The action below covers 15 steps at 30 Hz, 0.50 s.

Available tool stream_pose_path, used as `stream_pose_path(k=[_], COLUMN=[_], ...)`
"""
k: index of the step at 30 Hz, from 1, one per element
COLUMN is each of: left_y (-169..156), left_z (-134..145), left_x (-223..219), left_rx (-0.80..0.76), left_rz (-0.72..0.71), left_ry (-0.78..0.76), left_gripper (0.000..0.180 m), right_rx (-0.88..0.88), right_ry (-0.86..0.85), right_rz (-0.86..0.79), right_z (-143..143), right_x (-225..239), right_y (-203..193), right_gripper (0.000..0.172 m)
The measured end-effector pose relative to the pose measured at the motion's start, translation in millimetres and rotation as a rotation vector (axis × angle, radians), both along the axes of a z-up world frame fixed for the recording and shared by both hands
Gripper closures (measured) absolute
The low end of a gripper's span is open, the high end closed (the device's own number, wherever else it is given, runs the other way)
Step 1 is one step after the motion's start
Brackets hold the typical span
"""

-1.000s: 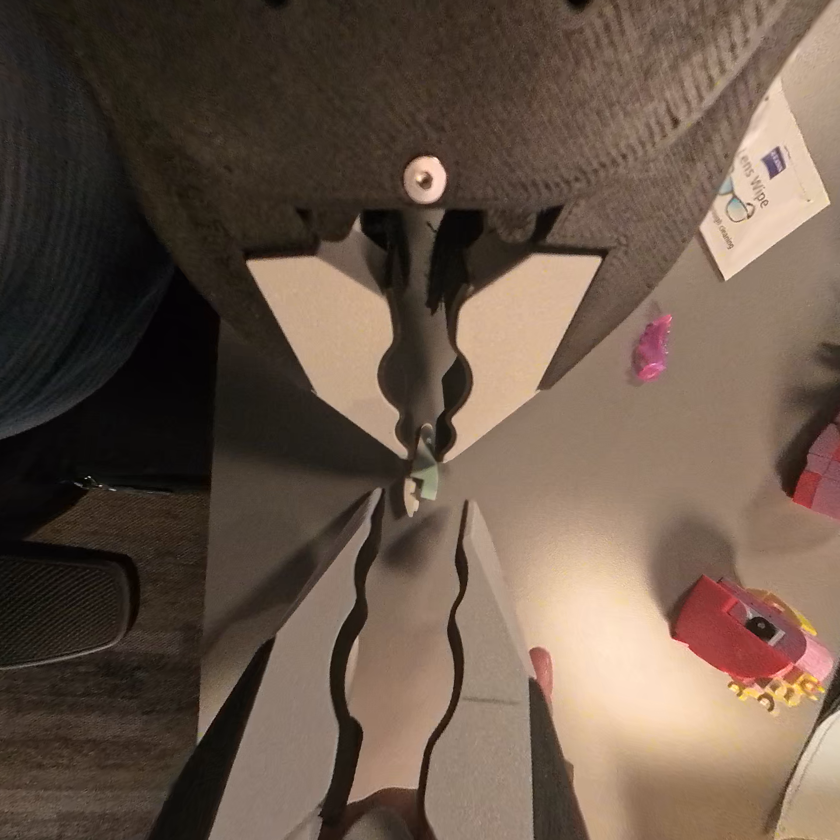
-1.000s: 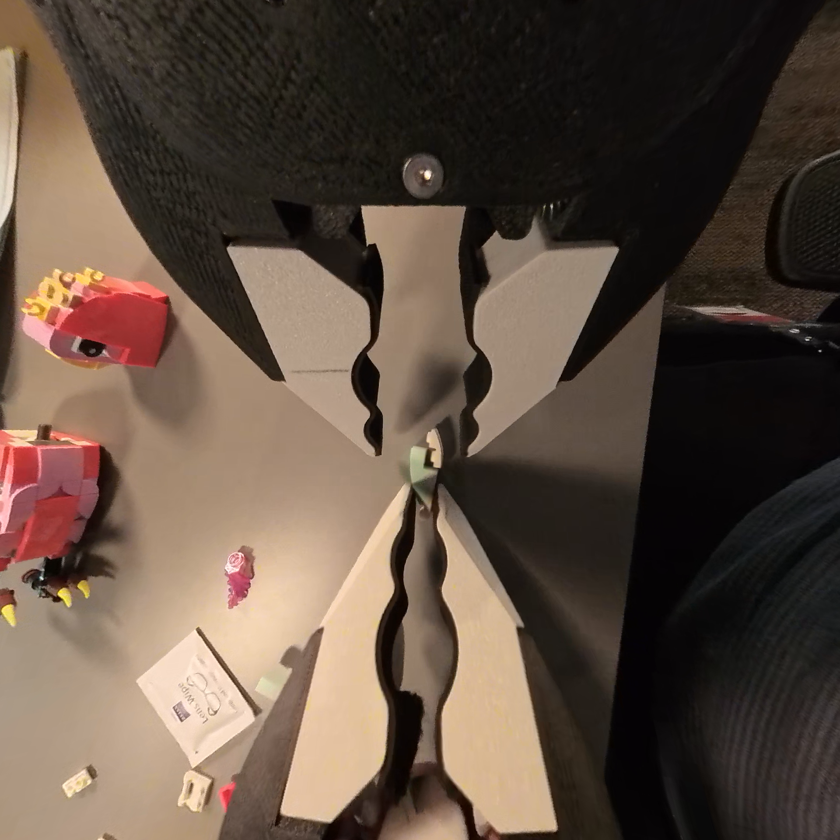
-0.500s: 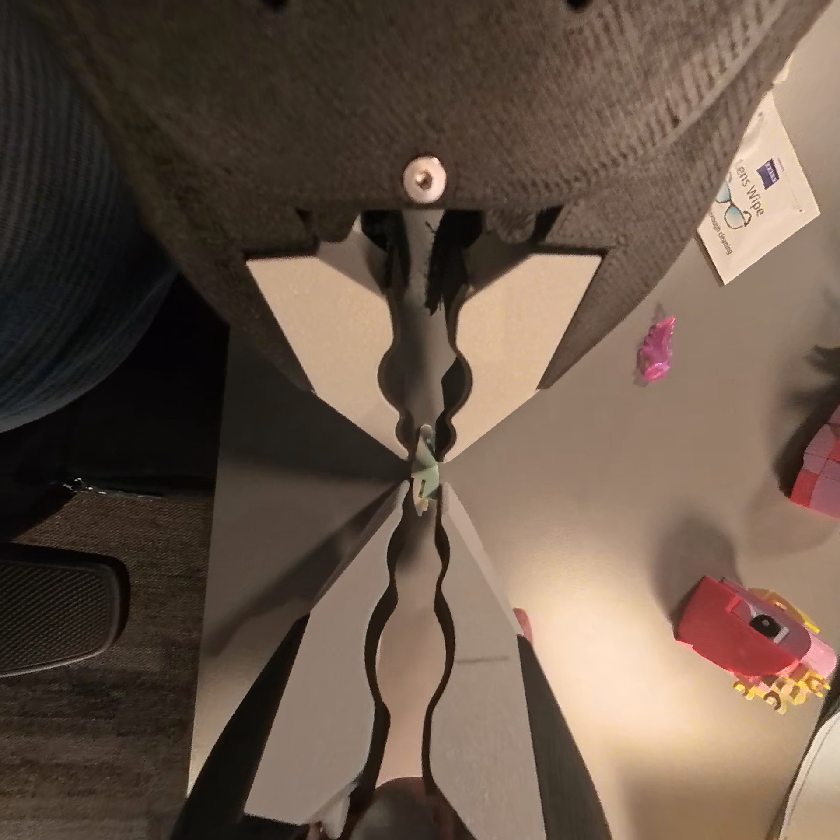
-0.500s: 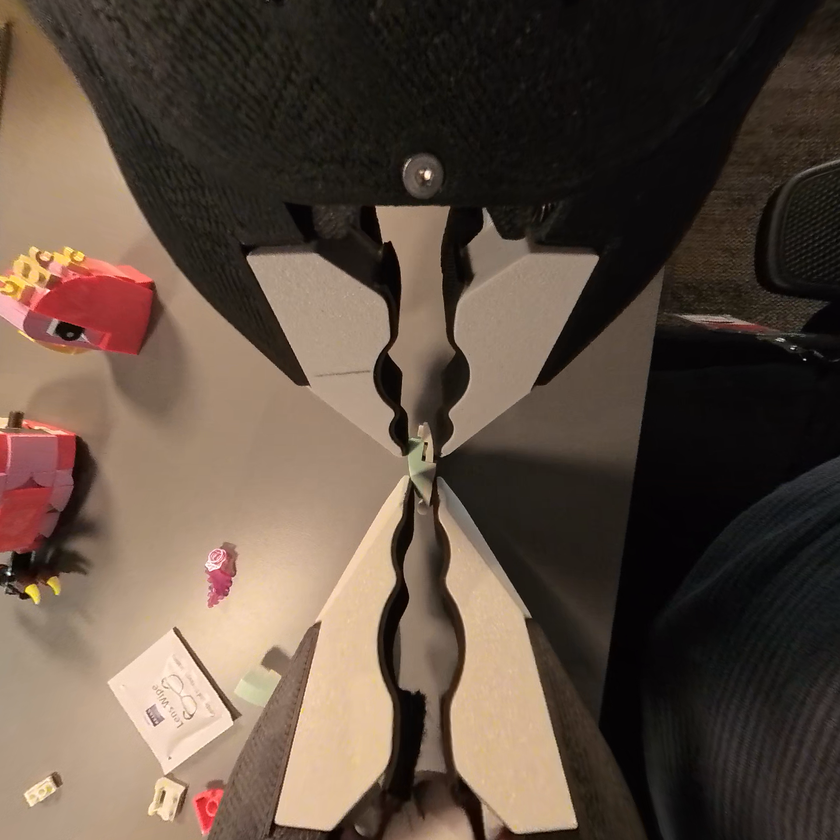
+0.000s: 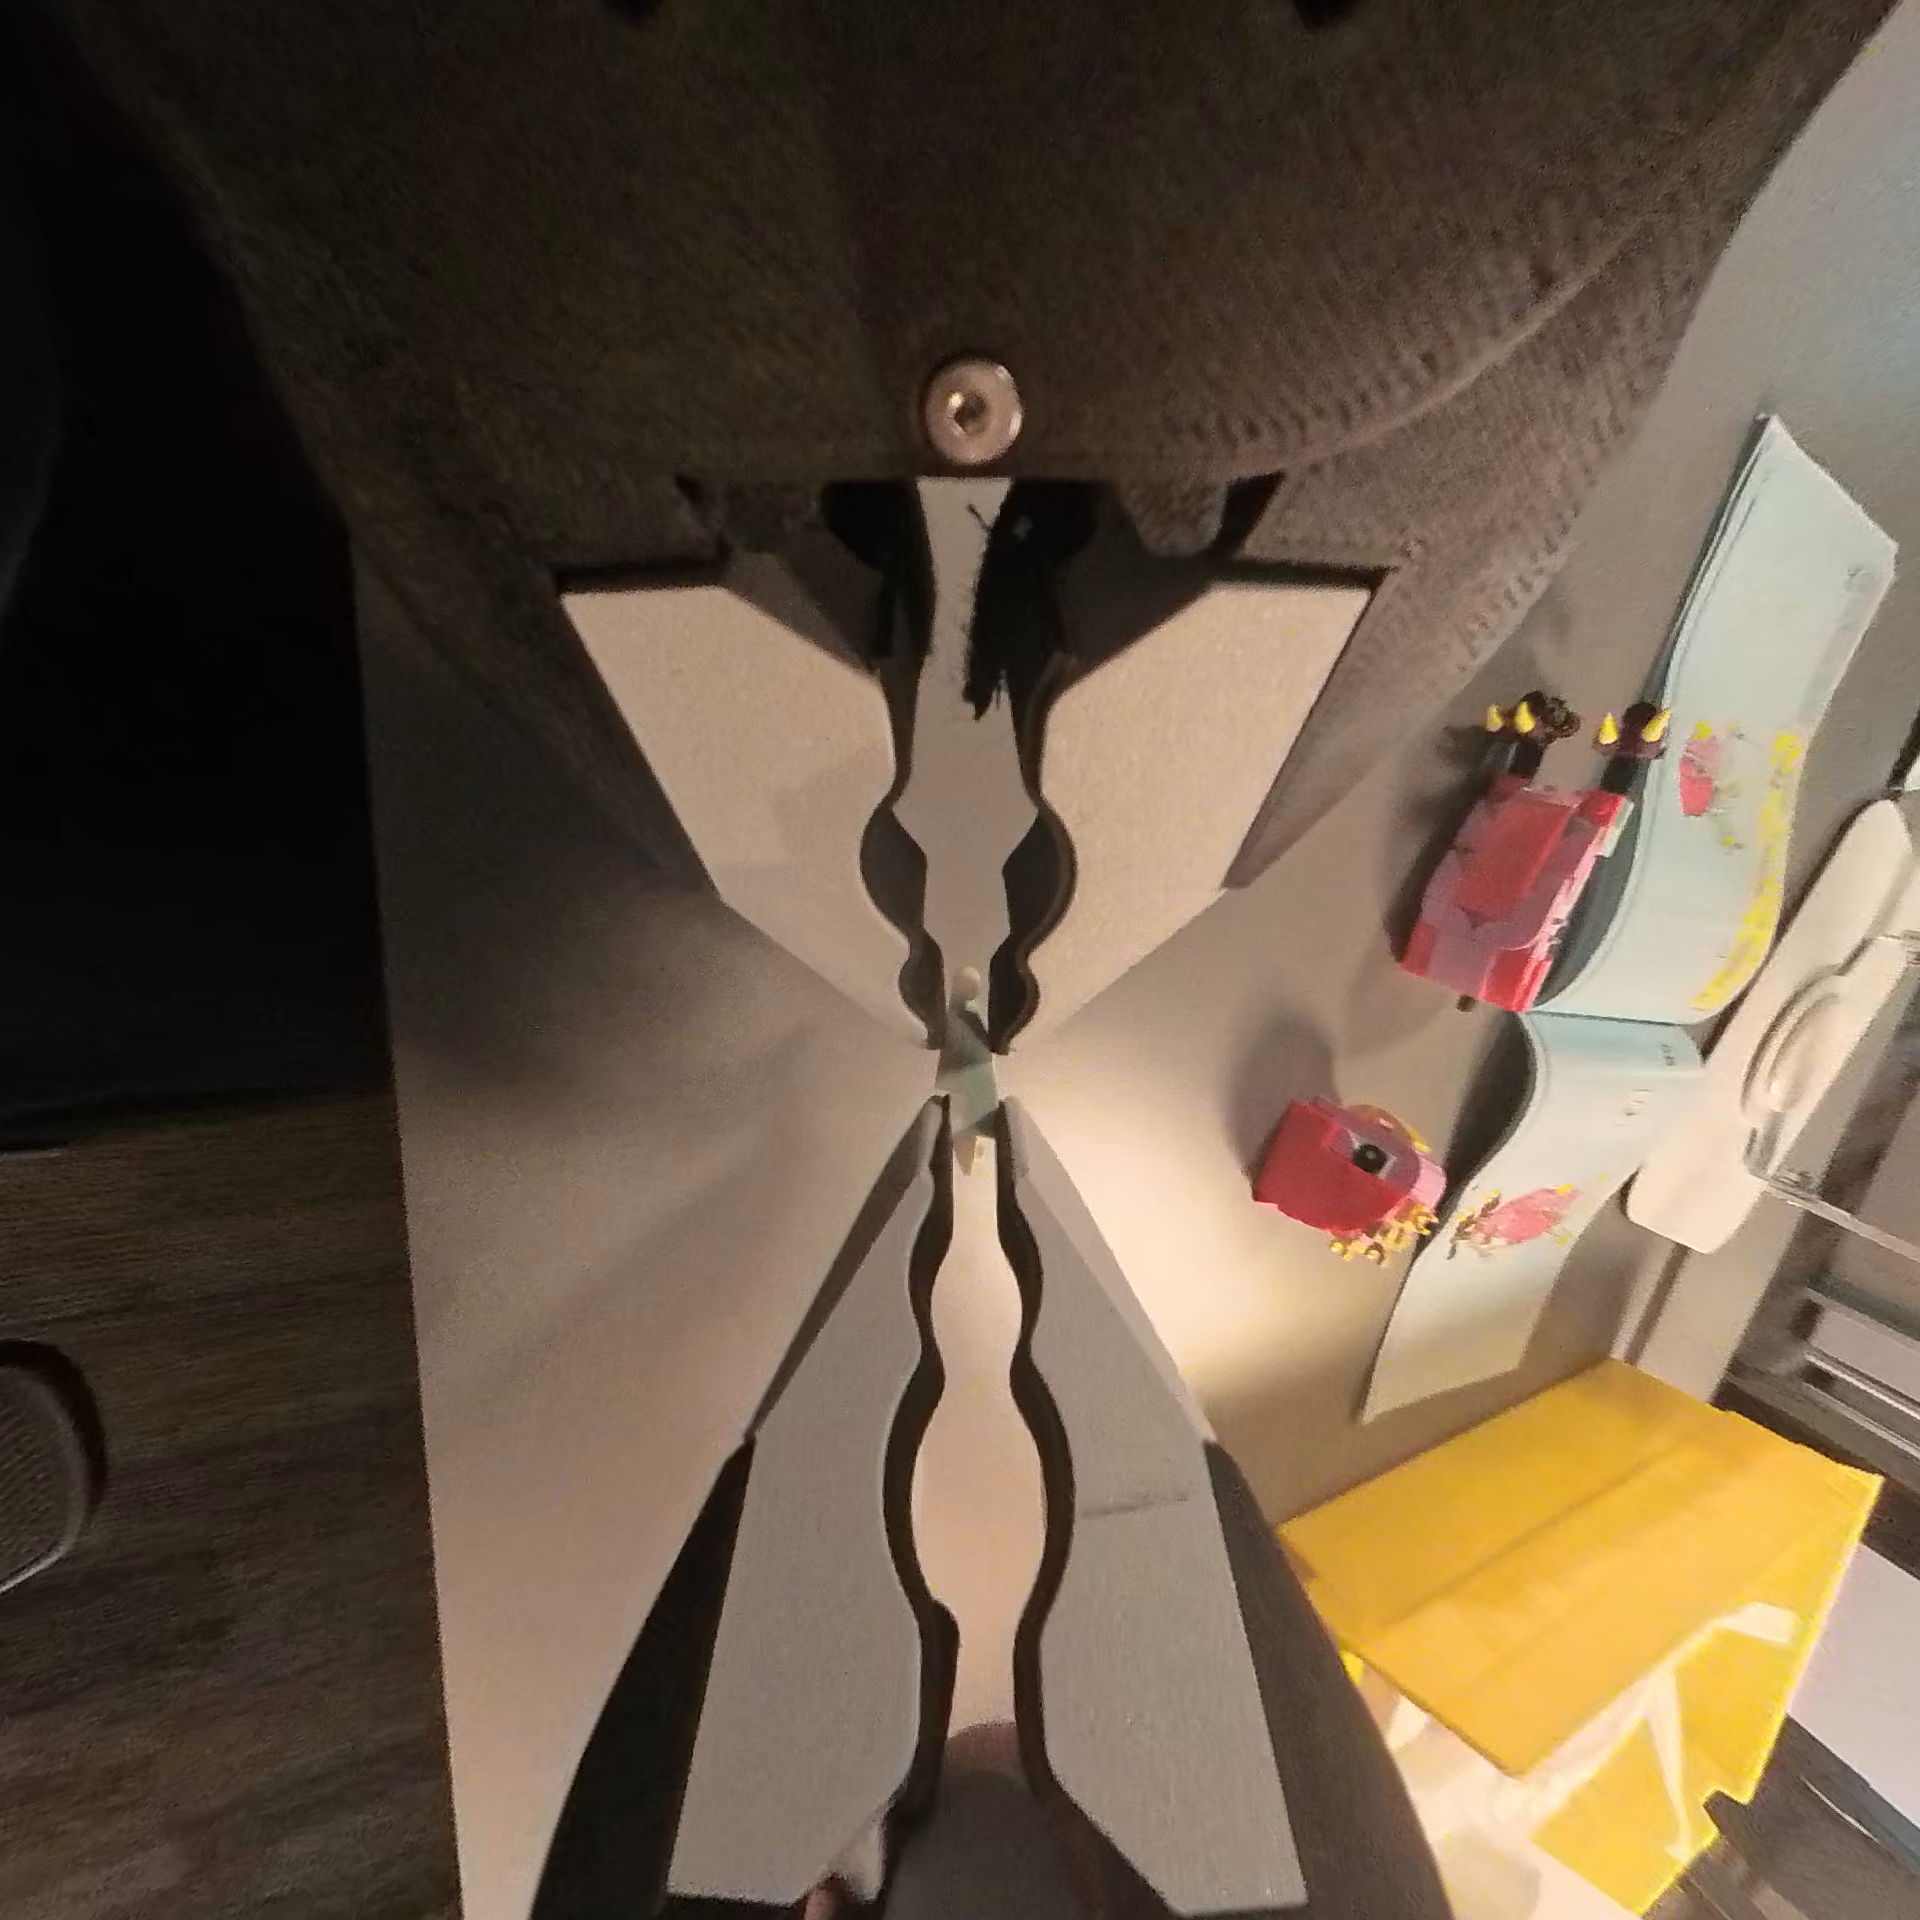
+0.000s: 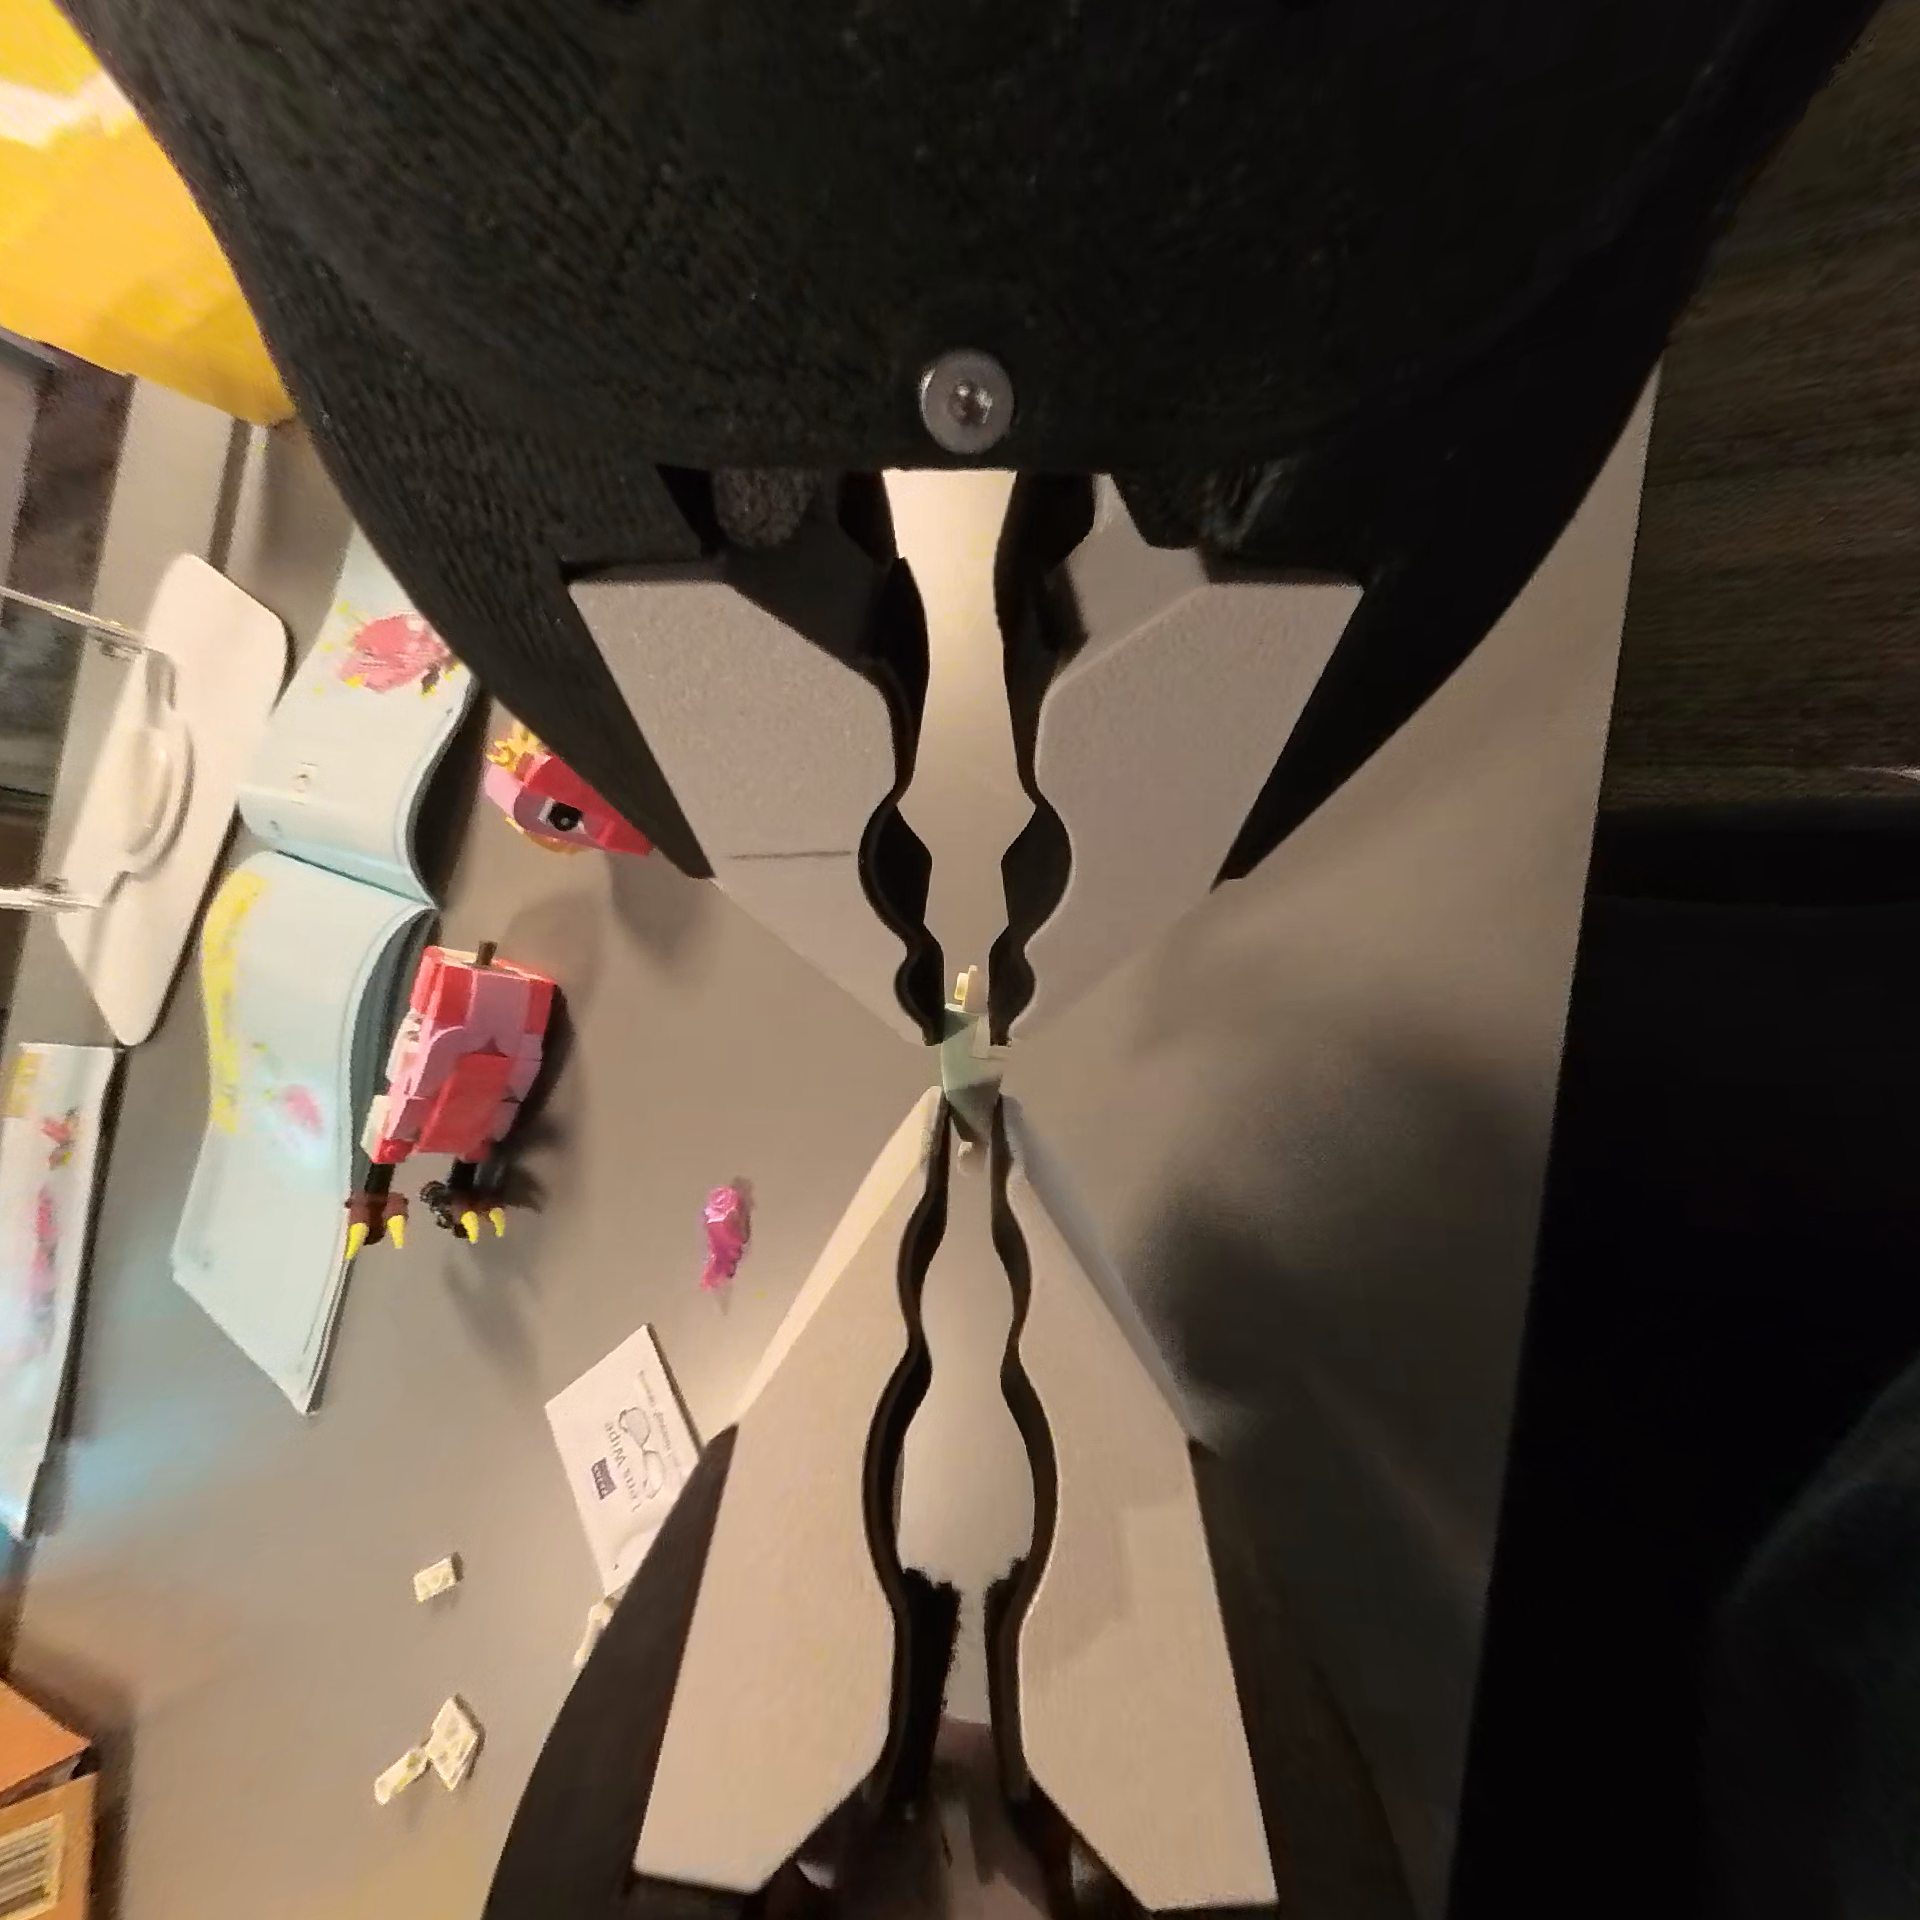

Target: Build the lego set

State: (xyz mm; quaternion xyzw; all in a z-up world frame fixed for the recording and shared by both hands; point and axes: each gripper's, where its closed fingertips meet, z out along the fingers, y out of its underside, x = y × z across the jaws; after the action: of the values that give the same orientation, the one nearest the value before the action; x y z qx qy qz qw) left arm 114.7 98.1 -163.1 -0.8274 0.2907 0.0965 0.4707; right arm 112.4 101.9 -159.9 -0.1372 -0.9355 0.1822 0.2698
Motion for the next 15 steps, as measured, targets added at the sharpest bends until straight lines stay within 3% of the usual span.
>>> stream_pose_path(k=[8,15], left_y=[-2.1,-5.3], left_z=[0.5,12.1], left_x=[-4.0,-38.8], left_rx=[0.008,0.054], left_rz=[0.013,0.064], left_ry=[0.002,0.131], left_gripper=[0.173,0.173], right_rx=[0.023,0.032], right_ry=[0.032,0.183], right_rz=[0.009,-0.009], right_z=[0.4,13.3], right_x=[-4.1,-39.9], right_y=[-2.4,-5.9], right_gripper=[0.165,0.165])
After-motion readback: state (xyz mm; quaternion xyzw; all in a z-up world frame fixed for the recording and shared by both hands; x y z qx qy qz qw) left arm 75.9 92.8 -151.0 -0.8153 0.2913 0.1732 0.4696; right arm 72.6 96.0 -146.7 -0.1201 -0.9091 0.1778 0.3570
